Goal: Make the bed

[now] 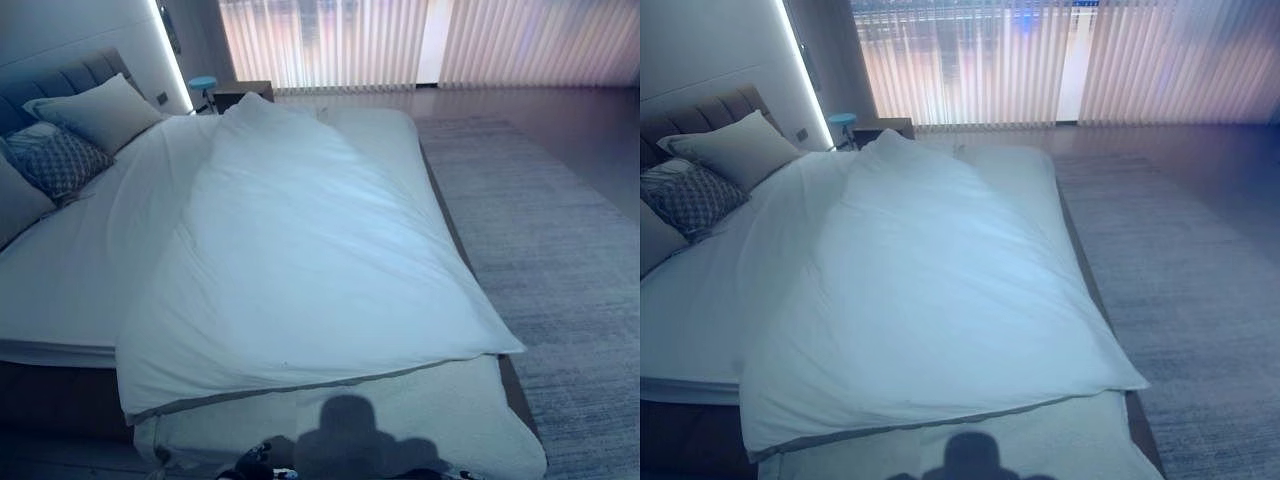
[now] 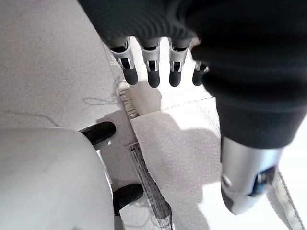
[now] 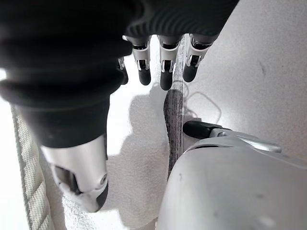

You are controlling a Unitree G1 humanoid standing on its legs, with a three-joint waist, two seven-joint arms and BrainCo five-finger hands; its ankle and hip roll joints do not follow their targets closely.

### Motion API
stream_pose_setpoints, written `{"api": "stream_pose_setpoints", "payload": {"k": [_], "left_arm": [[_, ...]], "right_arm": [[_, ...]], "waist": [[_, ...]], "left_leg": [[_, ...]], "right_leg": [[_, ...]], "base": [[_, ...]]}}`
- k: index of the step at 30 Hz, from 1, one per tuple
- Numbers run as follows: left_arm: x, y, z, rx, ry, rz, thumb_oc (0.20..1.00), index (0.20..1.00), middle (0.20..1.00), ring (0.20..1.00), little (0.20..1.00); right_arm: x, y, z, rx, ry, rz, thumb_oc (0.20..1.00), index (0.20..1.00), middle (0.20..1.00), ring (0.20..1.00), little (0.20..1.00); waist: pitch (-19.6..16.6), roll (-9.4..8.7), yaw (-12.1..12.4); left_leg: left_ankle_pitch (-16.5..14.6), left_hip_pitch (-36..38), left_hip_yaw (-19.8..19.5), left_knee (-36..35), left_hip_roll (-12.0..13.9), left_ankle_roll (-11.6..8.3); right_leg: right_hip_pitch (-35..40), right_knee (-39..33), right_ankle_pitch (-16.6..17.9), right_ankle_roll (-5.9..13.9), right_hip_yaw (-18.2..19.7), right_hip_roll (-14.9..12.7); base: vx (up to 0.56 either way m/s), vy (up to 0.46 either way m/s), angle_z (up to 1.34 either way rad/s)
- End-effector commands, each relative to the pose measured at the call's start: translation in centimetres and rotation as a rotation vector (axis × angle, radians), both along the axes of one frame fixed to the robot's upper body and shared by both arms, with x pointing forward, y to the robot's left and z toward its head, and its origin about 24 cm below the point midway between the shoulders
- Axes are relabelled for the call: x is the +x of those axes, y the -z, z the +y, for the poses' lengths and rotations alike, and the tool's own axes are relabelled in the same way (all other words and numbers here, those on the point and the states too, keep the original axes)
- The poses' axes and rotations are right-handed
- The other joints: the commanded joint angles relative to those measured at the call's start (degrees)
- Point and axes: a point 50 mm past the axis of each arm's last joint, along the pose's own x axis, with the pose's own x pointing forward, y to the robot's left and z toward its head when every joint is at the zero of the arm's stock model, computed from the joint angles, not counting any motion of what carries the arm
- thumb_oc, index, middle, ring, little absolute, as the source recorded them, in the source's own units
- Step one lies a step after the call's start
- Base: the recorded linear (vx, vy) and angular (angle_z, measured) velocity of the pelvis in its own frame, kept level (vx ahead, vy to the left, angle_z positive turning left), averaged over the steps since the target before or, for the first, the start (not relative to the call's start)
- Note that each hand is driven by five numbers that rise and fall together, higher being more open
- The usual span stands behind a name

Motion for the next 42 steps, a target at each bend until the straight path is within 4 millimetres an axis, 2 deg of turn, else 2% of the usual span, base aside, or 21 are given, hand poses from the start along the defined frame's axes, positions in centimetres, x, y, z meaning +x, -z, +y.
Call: {"api": "stream_pose_setpoints", "payload": {"k": [1,5,8,10,12,13,14,15,17,18,19,20,23,24,27,28,31,36,37,40,42], "left_arm": [[1.5,-0.5,0.6,-0.022,-0.101,-0.043,1.0,1.0,1.0,1.0,1.0],[1.7,-0.6,0.8,-0.04,-0.167,-0.056,1.0,1.0,1.0,1.0,1.0],[4.2,-1.6,0.7,-0.135,-0.357,-0.145,1.0,1.0,1.0,1.0,1.0],[4.2,-1.6,0.7,-0.135,-0.358,-0.145,1.0,1.0,1.0,1.0,1.0],[7.5,-3.2,0.3,-0.21,-0.463,-0.262,1.0,1.0,1.0,1.0,1.0],[7.5,-3.2,0.3,-0.21,-0.463,-0.262,1.0,1.0,1.0,1.0,1.0],[11.5,-5.6,-0.2,-0.291,-0.563,-0.399,1.0,1.0,1.0,1.0,1.0],[11.5,-5.6,-0.2,-0.291,-0.563,-0.399,1.0,1.0,1.0,1.0,1.0],[14.8,-8.2,-0.9,-0.408,-0.672,-0.517,1.0,1.0,1.0,1.0,1.0],[14.8,-8.2,-0.9,-0.408,-0.672,-0.517,1.0,1.0,1.0,1.0,1.0],[16.7,-10.0,-1.5,-0.497,-0.751,-0.585,1.0,1.0,1.0,1.0,1.0],[16.7,-10.0,-1.5,-0.497,-0.751,-0.586,1.0,1.0,1.0,1.0,1.0],[18.9,-12.5,-1.5,-0.602,-0.885,-0.673,1.0,1.0,1.0,1.0,1.0],[19.0,-12.5,-1.5,-0.602,-0.885,-0.673,1.0,1.0,1.0,1.0,1.0],[21.3,-15.7,-1.3,-0.708,-0.993,-0.771,1.0,1.0,1.0,1.0,1.0],[21.7,-16.2,-1.3,-0.738,-1.018,-0.781,1.0,1.0,1.0,1.0,1.0],[22.2,-16.9,-1.2,-0.76,-1.043,-0.8,1.0,1.0,1.0,1.0,1.0],[24.1,-19.9,-0.4,-0.79,-1.101,-0.861,1.0,1.0,1.0,1.0,1.0],[24.1,-19.9,-0.4,-0.79,-1.101,-0.861,1.0,1.0,1.0,1.0,1.0],[25.3,-22.3,0.9,-0.804,-1.137,-0.929,1.0,1.0,1.0,1.0,1.0],[25.7,-23.1,1.3,-0.801,-1.142,-0.948,1.0,1.0,1.0,1.0,1.0]], "right_arm": [[1.1,-0.2,0.1,-0.004,-0.013,-0.016,1.0,1.0,1.0,1.0,1.0],[1.0,-0.2,0.1,-0.002,0.001,-0.02,1.0,1.0,1.0,1.0,1.0],[2.7,-0.6,0.1,0.001,0.029,-0.081,1.0,1.0,1.0,1.0,1.0],[2.7,-0.6,0.1,0.001,0.029,-0.081,1.0,1.0,1.0,1.0,1.0],[5.2,-1.5,0.2,-0.001,0.025,-0.169,1.0,1.0,1.0,1.0,1.0],[5.2,-1.5,0.2,-0.001,0.025,-0.169,1.0,1.0,1.0,1.0,1.0],[8.1,-2.7,0.6,0.017,0.072,-0.279,1.0,1.0,1.0,1.0,1.0],[8.1,-2.7,0.6,0.017,0.072,-0.279,1.0,1.0,1.0,1.0,1.0],[9.9,-3.7,0.8,0.044,0.119,-0.368,1.0,1.0,1.0,1.0,1.0],[9.9,-3.7,0.8,0.044,0.119,-0.368,1.0,1.0,1.0,1.0,1.0],[11.1,-4.4,1.0,0.056,0.126,-0.424,1.0,1.0,1.0,1.0,1.0],[11.1,-4.4,1.0,0.056,0.126,-0.424,1.0,1.0,1.0,1.0,1.0],[12.6,-5.6,1.3,0.091,0.167,-0.507,1.0,1.0,1.0,1.0,1.0],[12.6,-5.6,1.3,0.091,0.167,-0.507,1.0,1.0,1.0,1.0,1.0],[13.6,-6.6,1.6,0.112,0.157,-0.576,1.0,1.0,1.0,1.0,1.0],[13.7,-6.8,1.6,0.117,0.161,-0.59,1.0,1.0,1.0,1.0,1.0],[14.0,-7.1,1.6,0.127,0.173,-0.608,1.0,1.0,1.0,1.0,1.0],[15.4,-8.3,1.9,0.161,0.201,-0.68,1.0,1.0,1.0,1.0,1.0],[15.4,-8.3,1.9,0.161,0.201,-0.68,1.0,1.0,1.0,1.0,1.0],[15.7,-9.0,2.0,0.178,0.199,-0.723,1.0,1.0,1.0,1.0,1.0],[15.6,-9.0,1.8,0.172,0.2,-0.723,1.0,1.0,1.0,1.0,1.0]], "waist": [[-0.72,-3.7,-0.09],[-0.61,-3.89,-0.08],[2.41,-4.42,-0.44],[2.39,-4.42,-0.44],[6.94,-4.81,-1.02],[6.93,-4.81,-1.02],[11.08,-5.26,-1.61],[10.98,-5.26,-1.64],[13.31,-5.73,-2.56],[13.15,-5.7,-2.61],[15.02,-6.15,-3.0],[14.75,-6.12,-3.07],[14.89,-6.45,-4.25],[14.68,-6.44,-4.23],[15.36,-7.3,-5.38],[15.62,-7.54,-5.7],[15.66,-7.61,-6.08],[16.07,-8.53,-7.78],[16.06,-8.53,-7.77],[16.09,-9.27,-8.94],[15.82,-9.45,-9.35]], "left_leg": [[-2.45,-2.66,-0.44,3.6,-4.86,3.46],[-2.54,-2.89,-0.46,3.75,-4.89,3.51],[-2.79,-5.69,0.3,5.99,-4.81,3.43],[-2.81,-5.74,0.3,6.03,-4.8,3.43],[-3.03,-10.29,0.43,9.8,-4.71,3.02],[-3.04,-10.3,0.43,9.81,-4.71,3.02],[-2.61,-15.71,0.49,13.36,-4.26,2.39],[-2.65,-15.9,0.48,13.47,-4.27,2.4],[-3.36,-22.77,0.38,20.03,-4.15,1.75],[-3.44,-23.07,0.35,20.25,-4.14,1.75],[-4.79,-27.22,0.48,25.46,-3.88,1.13],[-4.74,-27.66,0.44,25.58,-3.89,1.14],[-6.73,-33.39,1.01,31.31,-2.09,0.42],[-6.84,-33.76,1.06,31.57,-2.05,0.43],[-7.74,-37.44,1.4,34.67,-1.08,0.07],[-7.94,-38.3,1.45,35.49,-0.89,0.04],[-8.09,-39.68,1.76,36.32,-0.62,-0.05],[-7.84,-42.03,2.83,36.39,0.15,-0.13],[-7.84,-42.04,2.84,36.39,0.15,-0.13],[-8.28,-43.06,3.39,36.8,0.55,-0.16],[-7.94,-43.77,3.52,36.69,0.66,-0.02]], "right_leg": [[-1.32,3.18,0.01,5.82,0.7,-4.6],[-1.55,3.57,-0.06,5.87,0.62,-4.73],[-4.94,6.44,-0.54,5.61,0.8,-4.83],[-4.99,6.47,-0.55,5.6,0.81,-4.83],[-9.98,11.04,-1.47,5.05,1.1,-4.45],[-9.99,11.04,-1.47,5.05,1.1,-4.45],[-16.14,16.63,-2.16,4.73,0.76,-3.98],[-16.31,16.72,-2.19,4.73,0.75,-3.99],[-21.69,21.32,-3.69,4.26,0.23,-3.86],[-21.95,21.48,-3.76,4.26,0.19,-3.87],[-25.35,25.56,-4.49,4.21,-0.12,-4.21],[-25.74,25.63,-4.45,4.2,-0.16,-4.23],[-32.18,31.74,-6.09,4.23,0.21,-4.15],[-32.57,31.98,-6.16,4.23,0.28,-4.13],[-36.14,35.14,-6.95,4.04,0.34,-4.1],[-36.92,35.85,-7.1,3.82,0.39,-4.03],[-38.3,36.46,-7.25,3.83,0.52,-3.97],[-41.28,35.88,-6.19,3.83,1.71,-3.26],[-41.3,35.89,-6.19,3.83,1.71,-3.26],[-42.22,35.12,-5.71,4.08,2.27,-2.84],[-43.02,34.75,-5.21,4.09,2.61,-2.77]], "base": [[0.03,0.055,-0.02],[0.01,0.023,-0.01],[-0.07,0.024,-0.05],[-0.08,-0.007,-0.17],[-0.22,-0.026,-0.12],[-0.35,-0.069,-0.18],[-0.26,-0.058,-0.2],[-0.33,-0.093,-0.16],[-0.19,-0.086,0.01],[-0.23,-0.11,0.2],[-0.12,-0.058,0.25],[-0.16,-0.075,0.15],[-0.07,-0.037,-0.04],[-0.05,-0.037,-0.14],[-0.06,-0.035,-0.17],[-0.04,-0.025,-0.05],[-0.03,0.01,-0.08],[-0.02,0.037,-0.08],[-0.01,0.042,-0.15],[0.01,0.045,-0.13],[0.02,0.034,-0.13]]}}
